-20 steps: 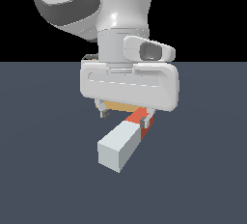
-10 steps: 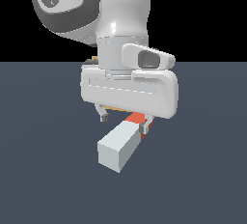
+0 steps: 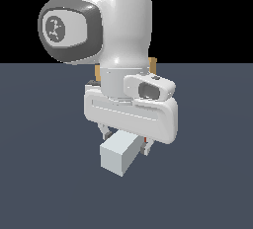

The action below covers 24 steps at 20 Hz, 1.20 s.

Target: Insert the peg into the horizontal hole in a box.

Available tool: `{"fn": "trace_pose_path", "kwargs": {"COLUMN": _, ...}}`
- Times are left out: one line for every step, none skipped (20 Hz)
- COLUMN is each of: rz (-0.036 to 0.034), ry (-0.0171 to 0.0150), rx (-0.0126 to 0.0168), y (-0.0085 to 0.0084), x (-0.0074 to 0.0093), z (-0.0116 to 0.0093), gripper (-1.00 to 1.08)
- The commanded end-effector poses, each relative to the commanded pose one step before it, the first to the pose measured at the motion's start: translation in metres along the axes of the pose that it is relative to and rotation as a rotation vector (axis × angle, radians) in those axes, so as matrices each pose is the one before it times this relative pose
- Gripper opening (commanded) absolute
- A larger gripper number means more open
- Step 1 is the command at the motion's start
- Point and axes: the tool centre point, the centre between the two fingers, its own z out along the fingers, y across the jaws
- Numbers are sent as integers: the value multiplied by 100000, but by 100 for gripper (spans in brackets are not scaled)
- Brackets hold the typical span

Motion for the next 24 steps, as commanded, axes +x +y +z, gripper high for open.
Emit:
{"fn": "trace_pose_path", "kwargs": {"rz": 55, "ry": 86, "rx": -142, "y": 77, "x": 70, "z": 501, "gripper": 100}}
{"fn": "trace_pose_path", "kwargs": {"rz": 42, "ry": 25, "rx": 5, "y": 31, "x": -8, "z": 62, "gripper": 100}}
{"fn": "trace_pose_path", "kwargs": {"rz": 0, "ry": 0, "rx": 0, "y": 9, "x": 6, "z": 19, "gripper": 100}}
{"fn": "trace_pose_path", "kwargs": {"rz": 0, "ry": 0, "rx": 0, "y": 0, "x": 0, "z": 0, "gripper": -100}}
{"fn": "trace_pose_path", "kwargs": {"rz": 0, "ry": 0, "rx": 0, "y": 0, "x": 0, "z": 0, "gripper": -100}}
{"fn": "trace_pose_path", "kwargs": {"rz": 0, "ry": 0, "rx": 0, "y": 0, "x": 0, "z": 0, "gripper": -100}}
{"fn": "trace_pose_path", "kwargs": {"rz": 0, "ry": 0, "rx": 0, "y": 0, "x": 0, "z": 0, "gripper": -100}}
{"fn": "trace_pose_path", "kwargs": {"rz": 0, "ry": 0, "rx": 0, "y": 0, "x": 0, "z": 0, "gripper": -100}}
{"fn": "trace_pose_path", "kwargs": {"rz": 0, "ry": 0, "rx": 0, "y": 0, "x": 0, "z": 0, "gripper": -100}}
{"fn": "trace_pose_path", "kwargs": {"rz": 0, "ry": 0, "rx": 0, "y": 0, "x": 0, "z": 0, "gripper": -100}}
{"fn": "trace_pose_path", "kwargs": {"rz": 0, "ry": 0, "rx": 0, "y": 0, "x": 0, "z": 0, "gripper": -100}}
{"fn": "trace_pose_path", "kwargs": {"rz": 0, "ry": 0, "rx": 0, "y": 0, "x": 0, "z": 0, "gripper": -100}}
{"fn": "trace_pose_path", "kwargs": {"rz": 0, "ry": 0, "rx": 0, "y": 0, "x": 0, "z": 0, "gripper": -100}}
{"fn": "trace_pose_path", "kwargs": {"rz": -8, "ry": -36, "rx": -32, "y": 18, "x": -29, "z": -34, "gripper": -100}}
{"fn": "trace_pose_path", "kwargs": {"rz": 0, "ry": 0, "rx": 0, "y": -6, "x": -15, "z": -19, "gripper": -100}}
{"fn": "trace_pose_path", "kwargs": {"rz": -169, "ry": 4, "rx": 4, "y": -60, "x": 50, "z": -55, "gripper": -100}}
{"fn": "trace_pose_path", "kwargs": {"rz": -218, "ry": -1, "rx": -1, "y": -84, "x": 47, "z": -94, "gripper": -100}}
{"fn": "trace_pose_path", "kwargs": {"rz": -301, "ry": -1, "rx": -1, "y": -116, "x": 63, "z": -132, "gripper": -100}}
{"fn": "trace_pose_path", "kwargs": {"rz": -388, "ry": -2, "rx": -1, "y": -150, "x": 82, "z": -170, "gripper": -100}}
{"fn": "trace_pose_path", "kwargs": {"rz": -476, "ry": -2, "rx": -1, "y": -183, "x": 102, "z": -208, "gripper": -100}}
{"fn": "trace_pose_path", "kwargs": {"rz": -559, "ry": -2, "rx": -1, "y": -215, "x": 118, "z": -247, "gripper": -100}}
{"fn": "trace_pose_path", "kwargs": {"rz": -646, "ry": -2, "rx": -2, "y": -248, "x": 137, "z": -285, "gripper": -100}}
{"fn": "trace_pose_path", "kwargs": {"rz": -732, "ry": -3, "rx": -2, "y": -281, "x": 156, "z": -324, "gripper": -100}}
{"fn": "trace_pose_path", "kwargs": {"rz": -819, "ry": -3, "rx": -2, "y": -314, "x": 174, "z": -362, "gripper": -100}}
